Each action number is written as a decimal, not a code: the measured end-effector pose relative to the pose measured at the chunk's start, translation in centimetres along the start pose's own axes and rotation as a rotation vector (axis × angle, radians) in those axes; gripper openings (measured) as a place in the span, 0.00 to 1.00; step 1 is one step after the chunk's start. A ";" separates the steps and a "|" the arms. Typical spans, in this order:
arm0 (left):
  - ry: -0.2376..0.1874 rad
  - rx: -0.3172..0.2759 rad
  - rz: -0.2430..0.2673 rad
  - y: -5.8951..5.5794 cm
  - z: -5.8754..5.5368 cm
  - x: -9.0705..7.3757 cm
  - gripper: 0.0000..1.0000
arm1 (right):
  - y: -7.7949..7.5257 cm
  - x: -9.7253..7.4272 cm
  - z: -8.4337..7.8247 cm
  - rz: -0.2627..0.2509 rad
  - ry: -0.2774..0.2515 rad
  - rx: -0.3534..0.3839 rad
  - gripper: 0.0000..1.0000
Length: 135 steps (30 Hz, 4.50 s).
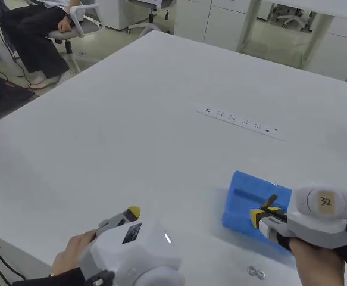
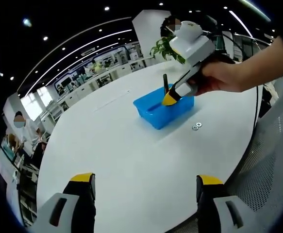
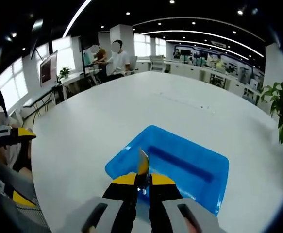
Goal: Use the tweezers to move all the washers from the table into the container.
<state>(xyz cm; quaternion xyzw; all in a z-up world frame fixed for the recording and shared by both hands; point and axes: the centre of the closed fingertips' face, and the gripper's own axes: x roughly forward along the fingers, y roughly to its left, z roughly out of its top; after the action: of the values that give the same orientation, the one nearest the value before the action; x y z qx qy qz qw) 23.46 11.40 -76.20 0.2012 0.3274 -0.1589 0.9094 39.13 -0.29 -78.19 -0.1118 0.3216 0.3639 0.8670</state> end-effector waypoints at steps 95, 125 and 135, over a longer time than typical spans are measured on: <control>-0.033 -0.007 -0.031 -0.8 0.7 0.0 0.94 | 3.2 -5.3 -5.3 0.026 -0.009 0.064 0.04; -0.002 0.012 -0.037 -1.0 0.1 0.2 0.92 | 0.4 -5.6 4.0 0.016 -0.134 -0.002 0.05; 0.019 0.011 -0.042 -1.0 -0.2 0.3 0.92 | -0.6 -2.2 1.4 0.018 -0.057 0.032 0.05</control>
<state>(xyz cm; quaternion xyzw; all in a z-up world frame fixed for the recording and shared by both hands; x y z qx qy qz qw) 23.15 10.54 -76.85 0.2008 0.3392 -0.1781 0.9016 39.02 -1.35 -75.72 -0.0846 0.3033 0.3697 0.8741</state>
